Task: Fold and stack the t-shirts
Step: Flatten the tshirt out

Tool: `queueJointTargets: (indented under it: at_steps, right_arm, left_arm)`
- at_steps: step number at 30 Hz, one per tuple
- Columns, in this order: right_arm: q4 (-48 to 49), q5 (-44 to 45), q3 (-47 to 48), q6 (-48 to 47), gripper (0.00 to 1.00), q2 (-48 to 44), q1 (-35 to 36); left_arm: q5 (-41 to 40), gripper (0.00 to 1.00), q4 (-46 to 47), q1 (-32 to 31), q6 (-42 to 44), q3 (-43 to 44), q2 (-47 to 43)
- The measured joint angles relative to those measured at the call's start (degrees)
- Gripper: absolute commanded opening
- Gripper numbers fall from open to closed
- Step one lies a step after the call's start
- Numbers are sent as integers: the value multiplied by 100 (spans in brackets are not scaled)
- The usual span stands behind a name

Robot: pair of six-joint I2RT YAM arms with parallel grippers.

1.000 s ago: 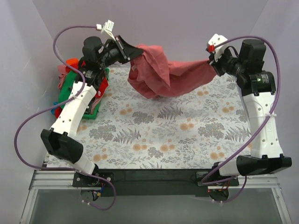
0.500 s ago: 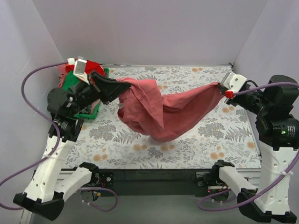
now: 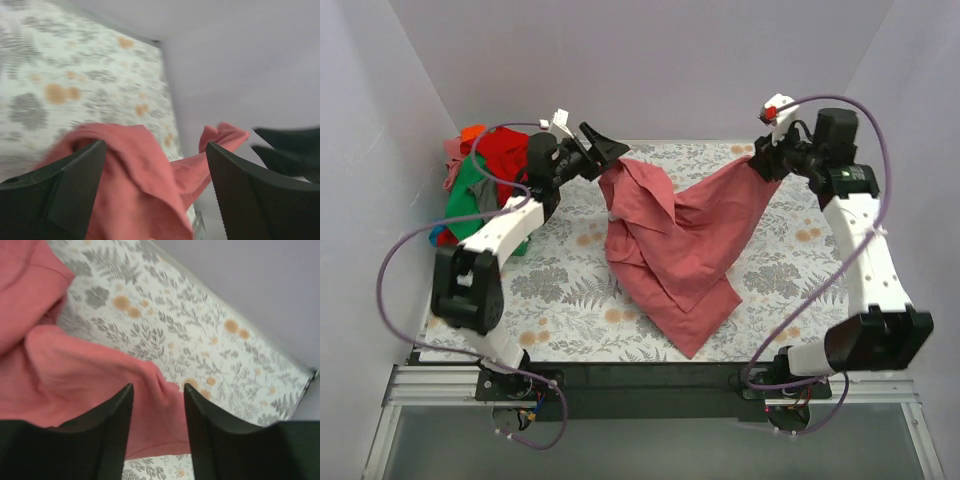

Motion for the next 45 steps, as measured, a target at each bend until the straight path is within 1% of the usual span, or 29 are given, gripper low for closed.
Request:
queueJointTargets:
  at_steps: [2,3,4,6,8,9,11,13,14,15,16,18,21,25,28,33,37,40,43,44,45]
  right_arm:
    - [184,595,9,297,67,605,109]
    - [212,831,-11,420,76,837,149]
    - [245,1019,-90,516,78,970,173]
    - [280,1222,-468,540,86,955,197]
    - [267,1058,-894,393,91,728,201]
    - [245,911,-1064,247,89,612,199]
    - [39,286,-1438,-199,87,306,203]
    - [-229,-243,-1764,-682,82,94,369]
    - [-339,-380,-1971,-901,80,20,605]
    - [-389,-446,-2122,-1012,73,7,811]
    - [-407,-459,-2332,-1156,71,13,1115]
    - [-511,-354,-2693,-1266,68,116,1733]
    - [-549,-2,-3051,-1300,68,323,2452]
    - [-509,577,-3237,-1279,68,511,2973]
    - [-393,909,-3237,-1237,67,706,3211]
    - [-278,1283,-3224,-1099,63,1296,3386]
    - [-251,1467,-3180,-1016,58,1635,3421]
    - [-225,1543,-3112,-973,53,1703,3473]
    - [-208,1558,-3080,-951,45,1711,3547]
    - [-205,1558,-3064,-949,41,1722,3569]
    - [-208,1556,-3051,-938,32,1735,3580]
  left_arm:
    - [-225,86,-426,101,-46,588,1209]
    - [-306,87,-608,151,-42,804,1698]
    - [-372,88,-802,192,-15,903,2035]
    - [-483,88,-1257,234,101,890,2332]
    - [-577,88,-1561,229,323,804,2218]
    - [-603,88,-1676,223,457,761,2057]
    - [-634,89,-1799,221,752,623,1519]
    - [-651,90,-1871,221,1051,306,730]
    - [-640,90,-1843,219,1196,92,293]
    - [-614,90,-1840,219,1322,-144,-160]
    - [-588,90,-1840,219,1429,-380,-555]
    - [-498,90,-1910,221,1622,-859,-1303]
    - [-343,90,-2142,223,1827,-1556,-2026]
    - [-221,90,-2618,223,1974,-2275,-2465]
    - [-166,91,-2861,223,2087,-2559,-2758]
    - [-157,91,-2883,223,2354,-2905,-3340]
    - [-162,91,-2903,223,2461,-3217,-3523]
    - [-166,91,-3029,223,2490,-3460,-3685]
    - [-170,91,-3080,223,2511,-3519,-3832]
    - [-170,91,-3067,223,2524,-3519,-3864]
    - [-166,91,-3051,223,2529,-3519,-3888]
